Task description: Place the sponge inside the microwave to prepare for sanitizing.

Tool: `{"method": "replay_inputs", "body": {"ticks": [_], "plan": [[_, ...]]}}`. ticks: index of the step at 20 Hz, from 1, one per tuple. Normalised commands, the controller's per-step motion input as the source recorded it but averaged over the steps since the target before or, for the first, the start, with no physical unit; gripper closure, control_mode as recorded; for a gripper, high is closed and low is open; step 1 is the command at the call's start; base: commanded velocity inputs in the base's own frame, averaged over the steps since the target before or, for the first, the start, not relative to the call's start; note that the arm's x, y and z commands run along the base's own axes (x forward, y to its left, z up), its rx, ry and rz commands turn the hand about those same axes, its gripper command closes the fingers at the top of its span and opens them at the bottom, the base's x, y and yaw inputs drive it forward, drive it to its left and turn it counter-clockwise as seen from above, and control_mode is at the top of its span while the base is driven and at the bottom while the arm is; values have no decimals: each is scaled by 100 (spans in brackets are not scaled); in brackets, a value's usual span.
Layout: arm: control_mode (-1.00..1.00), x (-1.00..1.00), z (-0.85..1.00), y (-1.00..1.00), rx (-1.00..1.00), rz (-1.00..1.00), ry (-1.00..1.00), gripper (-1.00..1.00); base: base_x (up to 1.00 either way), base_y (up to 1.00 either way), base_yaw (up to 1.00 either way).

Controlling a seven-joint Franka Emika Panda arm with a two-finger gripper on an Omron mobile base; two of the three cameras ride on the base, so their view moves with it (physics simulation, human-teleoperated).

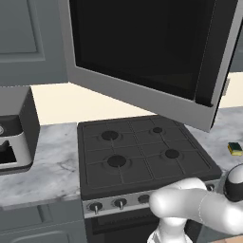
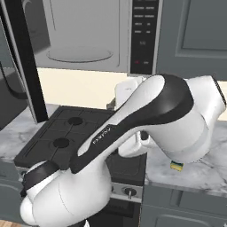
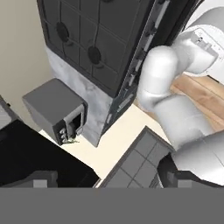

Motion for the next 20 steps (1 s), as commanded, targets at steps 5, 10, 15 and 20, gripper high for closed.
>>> {"method": "replay_inputs", "body": {"ticks": [5,10,15,20], "plan": [[-100,0,-13,52,33,-2,-28,-100,0,0,0],[-100,11,2,26,41,10,-24,-100,0,0,0],[-100,30,38,13,16,38,-1,-100,0,0,0],[-100,23,16,16,-9,50,0,-100,0,0,0]]}}
